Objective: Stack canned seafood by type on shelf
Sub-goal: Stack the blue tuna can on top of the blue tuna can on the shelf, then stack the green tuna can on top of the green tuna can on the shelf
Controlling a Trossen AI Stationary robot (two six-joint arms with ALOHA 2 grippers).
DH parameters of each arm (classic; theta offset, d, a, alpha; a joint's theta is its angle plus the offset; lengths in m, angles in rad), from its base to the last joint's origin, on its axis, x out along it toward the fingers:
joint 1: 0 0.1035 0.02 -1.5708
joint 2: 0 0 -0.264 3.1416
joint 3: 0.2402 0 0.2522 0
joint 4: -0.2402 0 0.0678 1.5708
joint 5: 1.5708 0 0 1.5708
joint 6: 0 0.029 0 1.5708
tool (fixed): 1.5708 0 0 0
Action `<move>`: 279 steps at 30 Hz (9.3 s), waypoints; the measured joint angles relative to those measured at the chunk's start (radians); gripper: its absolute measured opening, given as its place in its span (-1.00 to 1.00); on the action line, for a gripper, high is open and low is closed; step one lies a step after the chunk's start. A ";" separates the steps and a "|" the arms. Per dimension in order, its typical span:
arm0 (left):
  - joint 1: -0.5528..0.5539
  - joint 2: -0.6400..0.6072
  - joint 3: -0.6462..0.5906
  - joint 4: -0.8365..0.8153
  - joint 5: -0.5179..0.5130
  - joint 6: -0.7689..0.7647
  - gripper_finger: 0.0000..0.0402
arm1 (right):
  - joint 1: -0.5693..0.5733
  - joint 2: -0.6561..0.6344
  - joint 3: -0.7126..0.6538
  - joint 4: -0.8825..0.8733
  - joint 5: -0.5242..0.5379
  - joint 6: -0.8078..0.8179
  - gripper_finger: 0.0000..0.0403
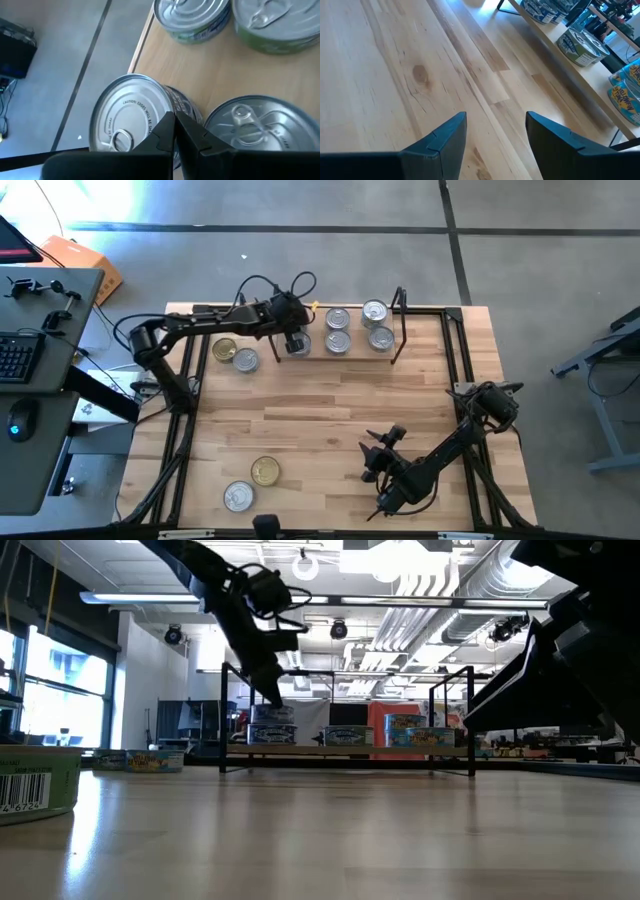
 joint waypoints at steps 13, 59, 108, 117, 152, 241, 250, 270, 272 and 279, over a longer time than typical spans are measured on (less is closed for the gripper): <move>0.001 -0.028 0.000 -0.044 -0.010 -0.047 -0.57 | 0.000 0.000 0.000 -0.004 -0.004 -0.003 -0.02; -0.099 -0.197 0.087 -0.169 -0.040 -0.030 -1.00 | -0.157 0.006 0.023 0.146 0.037 -0.203 -0.02; -1.044 -0.597 -0.410 -0.258 0.032 -0.905 -1.00 | -0.526 0.017 -0.043 1.291 -1.031 -1.119 0.27; -1.361 -0.339 -0.518 0.104 -0.070 -1.284 -1.00 | -0.469 0.017 -0.043 1.355 -0.885 -1.013 0.27; -0.839 -0.072 -0.519 0.469 0.036 -0.675 -1.00 | -0.421 -0.006 0.008 0.912 -0.766 -0.682 0.27; -0.807 0.026 -0.408 0.642 -0.048 -0.270 -1.00 | -0.374 -0.067 -0.160 0.910 -0.485 -1.478 0.27; -0.808 0.027 -0.408 0.654 -0.050 -0.274 -1.00 | -0.459 -0.018 -0.179 0.983 -0.530 -1.460 0.27; -0.858 0.025 -0.406 0.829 -0.107 -0.100 -0.65 | -0.440 -0.063 0.001 0.476 -0.589 -0.991 -0.41; -0.857 0.025 -0.406 0.834 -0.112 -0.056 -0.49 | -0.439 -0.064 0.023 0.455 -0.603 -0.940 -0.41; -0.824 0.030 -0.406 0.795 -0.155 -0.035 0.05 | -0.428 -0.064 0.029 0.535 -0.594 -0.871 -0.41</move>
